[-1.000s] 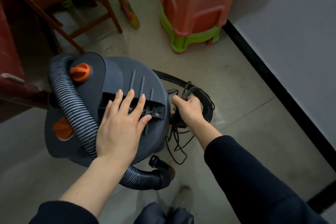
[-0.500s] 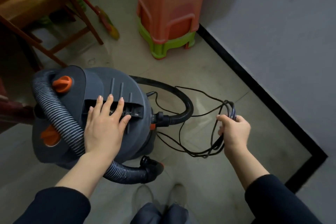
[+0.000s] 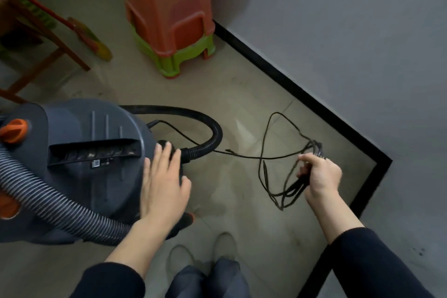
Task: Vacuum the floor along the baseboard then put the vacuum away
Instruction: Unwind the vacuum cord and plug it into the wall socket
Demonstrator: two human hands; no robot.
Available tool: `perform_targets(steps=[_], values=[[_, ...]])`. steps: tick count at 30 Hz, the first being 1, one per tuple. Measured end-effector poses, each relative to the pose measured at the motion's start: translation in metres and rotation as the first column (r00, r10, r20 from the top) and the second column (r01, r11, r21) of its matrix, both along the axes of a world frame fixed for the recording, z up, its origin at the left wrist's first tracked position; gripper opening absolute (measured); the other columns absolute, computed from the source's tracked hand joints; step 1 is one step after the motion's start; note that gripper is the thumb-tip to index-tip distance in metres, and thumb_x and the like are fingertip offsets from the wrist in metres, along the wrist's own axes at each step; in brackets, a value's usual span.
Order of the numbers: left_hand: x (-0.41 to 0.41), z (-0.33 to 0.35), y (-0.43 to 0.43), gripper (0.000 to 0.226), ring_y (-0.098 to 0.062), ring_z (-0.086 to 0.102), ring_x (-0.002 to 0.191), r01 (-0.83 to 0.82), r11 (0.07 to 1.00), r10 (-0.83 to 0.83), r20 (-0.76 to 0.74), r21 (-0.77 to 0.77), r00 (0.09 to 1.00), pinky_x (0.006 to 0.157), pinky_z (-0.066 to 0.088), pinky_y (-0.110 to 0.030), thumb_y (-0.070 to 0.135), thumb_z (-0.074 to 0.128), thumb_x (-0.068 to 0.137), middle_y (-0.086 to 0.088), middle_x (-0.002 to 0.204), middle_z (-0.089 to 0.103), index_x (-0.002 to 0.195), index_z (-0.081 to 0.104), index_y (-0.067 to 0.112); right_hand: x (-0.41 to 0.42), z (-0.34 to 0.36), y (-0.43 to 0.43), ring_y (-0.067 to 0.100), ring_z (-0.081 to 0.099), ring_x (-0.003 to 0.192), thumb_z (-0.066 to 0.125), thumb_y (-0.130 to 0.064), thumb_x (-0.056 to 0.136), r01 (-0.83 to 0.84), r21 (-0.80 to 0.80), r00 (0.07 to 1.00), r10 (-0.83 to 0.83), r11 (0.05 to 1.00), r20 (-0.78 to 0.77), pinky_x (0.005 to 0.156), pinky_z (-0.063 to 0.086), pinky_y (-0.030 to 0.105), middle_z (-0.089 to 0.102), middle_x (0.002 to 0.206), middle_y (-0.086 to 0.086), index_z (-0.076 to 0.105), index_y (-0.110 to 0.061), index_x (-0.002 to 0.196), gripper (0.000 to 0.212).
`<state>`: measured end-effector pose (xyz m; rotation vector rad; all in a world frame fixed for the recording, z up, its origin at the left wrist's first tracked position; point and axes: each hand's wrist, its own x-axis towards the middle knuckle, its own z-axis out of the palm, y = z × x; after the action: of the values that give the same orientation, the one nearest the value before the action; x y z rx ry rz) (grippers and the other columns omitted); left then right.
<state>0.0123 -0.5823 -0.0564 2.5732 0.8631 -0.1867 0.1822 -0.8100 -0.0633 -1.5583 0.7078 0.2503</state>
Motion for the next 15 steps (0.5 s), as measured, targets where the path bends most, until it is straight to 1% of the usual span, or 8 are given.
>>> perform_targets(steps=[2,5,8,9,10,12,13,15], values=[[0.005,-0.006,-0.032,0.057,-0.012,-0.001,0.149,0.008,0.984,-0.011,-0.014,-0.176,1.0,0.119,-0.001,-0.031,0.025,0.045,0.098,0.003,0.161,0.014,0.152,0.028,0.02,-0.011,0.006,-0.011,0.011,0.04,0.04,0.06,0.012,0.073,-0.057,0.083,0.998,0.057,0.995,-0.003,0.049,0.034,0.027,0.047,0.054,0.001,0.058,-0.011,0.072,0.023],[0.008,-0.016,-0.074,0.05,-0.011,0.022,0.146,-0.013,0.886,-0.015,-0.055,-0.464,0.998,0.114,0.023,-0.028,0.021,0.048,0.097,0.001,0.156,0.031,0.146,0.04,0.025,-0.029,0.019,-0.029,0.013,0.041,0.047,0.054,0.015,0.076,-0.163,0.166,0.986,0.164,0.973,0.006,0.052,0.034,0.026,0.048,0.06,0.003,0.062,-0.005,0.087,0.024],[0.006,-0.019,-0.11,0.058,-0.021,0.04,0.137,0.118,0.761,-0.186,-0.041,-0.638,0.982,0.109,0.032,-0.028,0.013,0.052,0.093,0.004,0.156,0.03,0.146,0.039,0.034,-0.052,0.036,-0.041,0.015,0.04,0.054,0.052,0.011,0.071,-0.237,0.281,0.97,0.243,0.93,0.014,0.056,0.032,0.027,0.047,0.065,0.005,0.061,0.002,0.098,0.03],[0.005,-0.018,-0.122,0.064,-0.023,0.039,0.137,0.165,0.717,-0.239,-0.017,-0.677,0.971,0.109,0.032,-0.026,0.009,0.054,0.091,0.007,0.156,0.029,0.147,0.036,0.035,-0.06,0.042,-0.044,0.015,0.04,0.055,0.052,0.008,0.066,-0.249,0.314,0.966,0.257,0.916,0.015,0.056,0.032,0.027,0.047,0.065,0.005,0.061,0.004,0.1,0.035],[0.004,-0.018,-0.133,0.07,-0.02,0.032,0.141,0.215,0.68,-0.29,0.012,-0.701,0.957,0.109,0.028,-0.022,0.007,0.056,0.088,0.01,0.156,0.028,0.148,0.034,0.035,-0.068,0.048,-0.046,0.015,0.04,0.055,0.051,0.005,0.062,-0.257,0.341,0.963,0.269,0.904,0.014,0.056,0.033,0.027,0.048,0.066,0.006,0.06,0.004,0.101,0.041],[-0.002,-0.016,-0.155,0.075,-0.005,0.017,0.145,0.294,0.603,-0.364,0.071,-0.741,0.929,0.111,0.018,-0.014,0.012,0.064,0.082,0.013,0.155,0.03,0.147,0.034,0.035,-0.086,0.061,-0.052,0.016,0.044,0.057,0.049,0.004,0.058,-0.262,0.393,0.961,0.276,0.882,0.02,0.058,0.037,0.027,0.05,0.07,0.007,0.06,0.005,0.104,0.047],[-0.009,-0.016,-0.164,0.07,0.0,0.018,0.143,0.314,0.556,-0.383,0.097,-0.77,0.918,0.112,0.018,-0.015,0.019,0.066,0.081,0.013,0.152,0.037,0.143,0.041,0.038,-0.096,0.068,-0.055,0.016,0.047,0.058,0.048,0.004,0.058,-0.265,0.419,0.96,0.279,0.869,0.029,0.058,0.04,0.026,0.052,0.072,0.008,0.06,0.005,0.104,0.047],[-0.028,-0.014,-0.176,0.038,0.0,0.042,0.129,0.319,0.47,-0.399,0.125,-0.823,0.909,0.107,0.033,-0.021,0.031,0.062,0.085,0.007,0.132,0.06,0.122,0.061,0.039,-0.116,0.084,-0.059,0.019,0.053,0.063,0.047,0.006,0.058,-0.292,0.428,0.953,0.296,0.856,0.057,0.062,0.048,0.025,0.056,0.075,0.011,0.061,0.006,0.101,0.045]])
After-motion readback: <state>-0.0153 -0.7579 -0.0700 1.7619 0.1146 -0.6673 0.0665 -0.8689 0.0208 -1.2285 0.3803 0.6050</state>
